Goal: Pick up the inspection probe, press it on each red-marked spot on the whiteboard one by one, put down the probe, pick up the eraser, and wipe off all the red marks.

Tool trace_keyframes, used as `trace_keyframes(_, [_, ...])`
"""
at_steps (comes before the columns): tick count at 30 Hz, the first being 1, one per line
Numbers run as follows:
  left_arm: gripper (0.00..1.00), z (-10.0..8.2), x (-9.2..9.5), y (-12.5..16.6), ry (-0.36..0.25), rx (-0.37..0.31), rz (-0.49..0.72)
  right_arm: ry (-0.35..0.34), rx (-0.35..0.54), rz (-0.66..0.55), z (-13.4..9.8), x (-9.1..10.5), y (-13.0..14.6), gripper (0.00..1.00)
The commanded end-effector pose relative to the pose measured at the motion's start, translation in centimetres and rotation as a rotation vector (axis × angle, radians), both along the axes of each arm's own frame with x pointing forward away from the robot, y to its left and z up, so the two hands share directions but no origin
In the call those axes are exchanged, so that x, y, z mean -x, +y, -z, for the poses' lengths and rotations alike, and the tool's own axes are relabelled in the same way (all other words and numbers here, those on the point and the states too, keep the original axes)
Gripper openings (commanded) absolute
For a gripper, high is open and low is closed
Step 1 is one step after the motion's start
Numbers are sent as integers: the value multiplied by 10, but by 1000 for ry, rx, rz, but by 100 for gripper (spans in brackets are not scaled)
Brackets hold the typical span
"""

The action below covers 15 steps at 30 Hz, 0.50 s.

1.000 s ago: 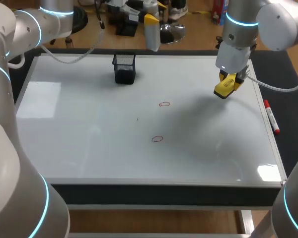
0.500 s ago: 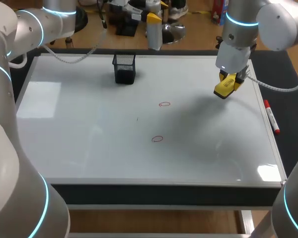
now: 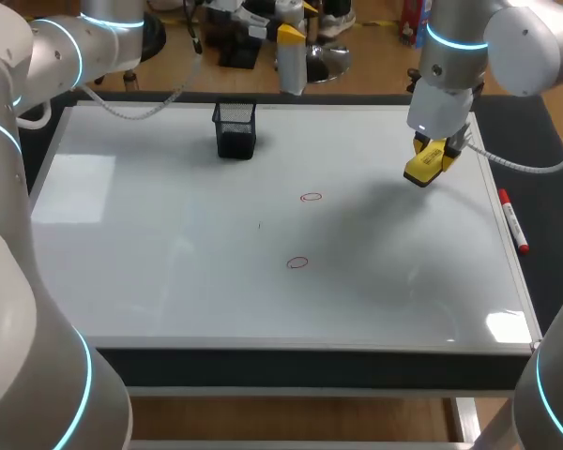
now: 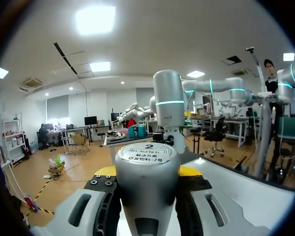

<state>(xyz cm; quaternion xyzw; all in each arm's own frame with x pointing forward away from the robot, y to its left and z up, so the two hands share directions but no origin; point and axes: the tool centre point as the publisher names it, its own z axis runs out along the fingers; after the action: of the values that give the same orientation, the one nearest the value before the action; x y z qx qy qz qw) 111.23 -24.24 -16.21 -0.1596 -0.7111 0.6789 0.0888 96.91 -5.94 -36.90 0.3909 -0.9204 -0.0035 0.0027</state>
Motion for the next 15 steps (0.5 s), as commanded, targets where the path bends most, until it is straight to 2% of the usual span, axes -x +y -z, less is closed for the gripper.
trace_keyframes(1, [0, 1, -8, 0, 8, -13, 167, 12, 32, -34, 0, -6, 14, 0])
trace_keyframes(15, [0, 1, -8, 0, 8, -13, 167, 19, 78, -282, 8, -17, 83, 0])
